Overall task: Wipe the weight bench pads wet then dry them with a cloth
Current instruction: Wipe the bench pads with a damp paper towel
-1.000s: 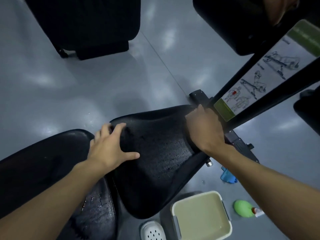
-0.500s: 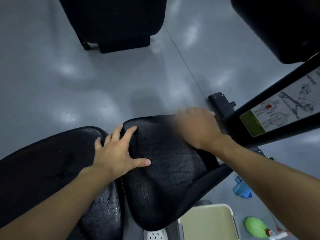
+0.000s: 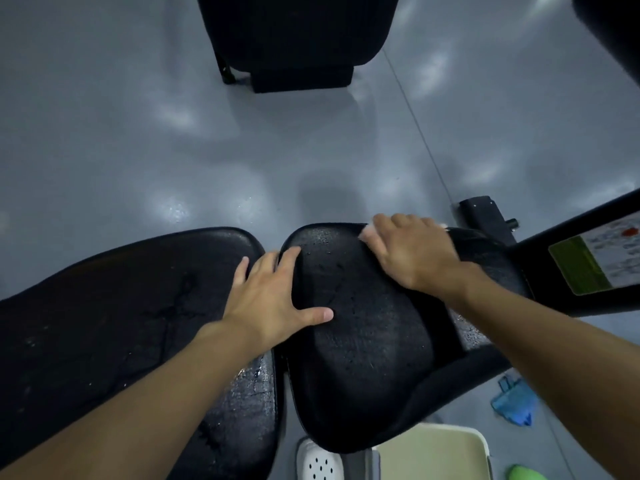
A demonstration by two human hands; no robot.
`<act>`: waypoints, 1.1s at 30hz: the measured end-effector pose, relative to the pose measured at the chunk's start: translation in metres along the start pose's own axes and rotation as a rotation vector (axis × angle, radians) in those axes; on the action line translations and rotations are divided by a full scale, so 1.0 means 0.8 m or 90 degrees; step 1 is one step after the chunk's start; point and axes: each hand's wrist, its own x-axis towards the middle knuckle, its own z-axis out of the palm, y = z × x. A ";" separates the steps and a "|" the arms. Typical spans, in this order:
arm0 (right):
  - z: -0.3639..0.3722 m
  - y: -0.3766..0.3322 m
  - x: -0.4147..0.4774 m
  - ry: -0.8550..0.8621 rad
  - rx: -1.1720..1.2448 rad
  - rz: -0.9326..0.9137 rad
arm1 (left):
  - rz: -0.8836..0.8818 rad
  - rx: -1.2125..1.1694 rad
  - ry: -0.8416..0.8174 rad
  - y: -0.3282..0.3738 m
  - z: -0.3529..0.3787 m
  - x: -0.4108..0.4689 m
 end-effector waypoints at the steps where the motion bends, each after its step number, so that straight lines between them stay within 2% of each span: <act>1: -0.002 0.014 -0.005 0.000 -0.015 0.025 | -0.004 0.003 0.007 -0.007 -0.001 -0.006; 3: -0.003 0.021 -0.008 -0.006 -0.051 0.070 | -0.027 -0.004 0.020 -0.021 0.000 -0.021; 6: 0.002 -0.015 0.005 -0.002 -0.051 0.081 | -0.044 -0.037 0.020 -0.030 0.004 -0.032; 10: 0.005 -0.087 0.037 -0.016 0.025 -0.013 | -0.042 -0.110 0.027 -0.035 0.000 -0.033; 13: 0.010 -0.128 0.053 -0.032 -0.002 -0.109 | -0.016 -0.157 0.010 -0.051 0.000 -0.048; 20: 0.005 -0.119 0.053 -0.067 0.001 -0.231 | 0.009 -0.238 0.007 -0.065 0.015 -0.070; 23: 0.008 -0.135 0.049 -0.078 -0.031 -0.269 | 0.036 -0.217 0.003 -0.072 0.025 -0.084; 25: 0.015 -0.150 0.049 -0.071 -0.049 -0.269 | 0.045 -0.206 0.007 -0.078 0.031 -0.091; 30: 0.020 -0.182 0.051 -0.052 -0.150 -0.169 | 0.055 -0.189 0.018 -0.082 0.035 -0.092; 31: 0.022 -0.183 0.046 -0.054 -0.181 -0.196 | 0.057 -0.188 0.022 -0.083 0.036 -0.092; 33: 0.032 -0.177 0.024 -0.014 -0.231 -0.329 | 0.058 -0.188 0.025 -0.084 0.038 -0.092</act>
